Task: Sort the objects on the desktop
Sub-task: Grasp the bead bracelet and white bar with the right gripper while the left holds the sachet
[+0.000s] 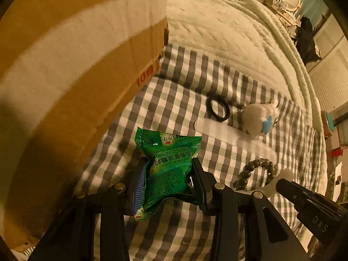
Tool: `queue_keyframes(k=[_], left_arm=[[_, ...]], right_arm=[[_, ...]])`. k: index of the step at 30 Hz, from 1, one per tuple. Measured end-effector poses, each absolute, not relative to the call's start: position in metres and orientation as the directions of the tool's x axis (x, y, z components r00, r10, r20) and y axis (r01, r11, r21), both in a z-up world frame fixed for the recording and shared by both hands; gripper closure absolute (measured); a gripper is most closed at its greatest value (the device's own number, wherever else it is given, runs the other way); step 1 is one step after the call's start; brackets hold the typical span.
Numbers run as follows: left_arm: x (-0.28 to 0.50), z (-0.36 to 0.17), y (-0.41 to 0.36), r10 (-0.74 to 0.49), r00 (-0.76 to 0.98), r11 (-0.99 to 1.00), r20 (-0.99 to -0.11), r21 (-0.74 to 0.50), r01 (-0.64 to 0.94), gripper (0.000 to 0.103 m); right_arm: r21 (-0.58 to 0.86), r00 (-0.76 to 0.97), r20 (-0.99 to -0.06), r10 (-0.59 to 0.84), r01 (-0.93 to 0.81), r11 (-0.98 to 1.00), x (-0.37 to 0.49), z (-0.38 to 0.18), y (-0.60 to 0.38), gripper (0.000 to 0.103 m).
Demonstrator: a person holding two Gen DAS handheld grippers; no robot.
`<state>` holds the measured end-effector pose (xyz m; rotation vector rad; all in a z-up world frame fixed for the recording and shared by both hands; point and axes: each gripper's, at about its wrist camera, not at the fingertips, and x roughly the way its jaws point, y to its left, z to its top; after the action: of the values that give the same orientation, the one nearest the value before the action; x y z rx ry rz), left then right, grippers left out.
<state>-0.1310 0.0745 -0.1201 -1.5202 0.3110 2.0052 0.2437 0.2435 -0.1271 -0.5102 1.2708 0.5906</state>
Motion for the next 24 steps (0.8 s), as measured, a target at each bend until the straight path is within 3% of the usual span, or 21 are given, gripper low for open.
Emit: queue_keyframes(k=[3, 10, 14, 20, 24], left_arm=[[-0.127, -0.101, 0.071, 0.347, -0.188, -0.783, -0.919, -0.174, -0.597, 0.062], [-0.114, -0.041, 0.046, 0.440, -0.259, -0.741, -0.860, -0.184, -0.646, 0.062], [-0.110, -0.029, 0.020, 0.459, -0.272, -0.745, -0.846, -0.200, -0.637, 0.062], [-0.105, -0.038, 0.006, 0.409, -0.278, -0.757, -0.869, -0.154, -0.635, 0.062], [-0.106, -0.040, 0.001, 0.422, -0.252, -0.794, -0.871, -0.222, -0.566, 0.062]], right_arm=[[-0.055, 0.232, -0.962, 0.147, -0.686, 0.725, 0.231, -0.103, 0.243, 0.088], [-0.208, 0.379, -0.905, 0.191, -0.788, 0.580, 0.181, -0.044, 0.243, 0.092], [-0.162, 0.353, -0.908, 0.224, -0.791, 0.590, 0.169, -0.030, 0.234, 0.091], [-0.051, 0.273, -0.936, 0.220, -0.726, 0.686, 0.166, -0.022, 0.198, 0.084], [-0.022, 0.241, -0.952, 0.189, -0.670, 0.742, 0.173, 0.004, 0.181, 0.060]])
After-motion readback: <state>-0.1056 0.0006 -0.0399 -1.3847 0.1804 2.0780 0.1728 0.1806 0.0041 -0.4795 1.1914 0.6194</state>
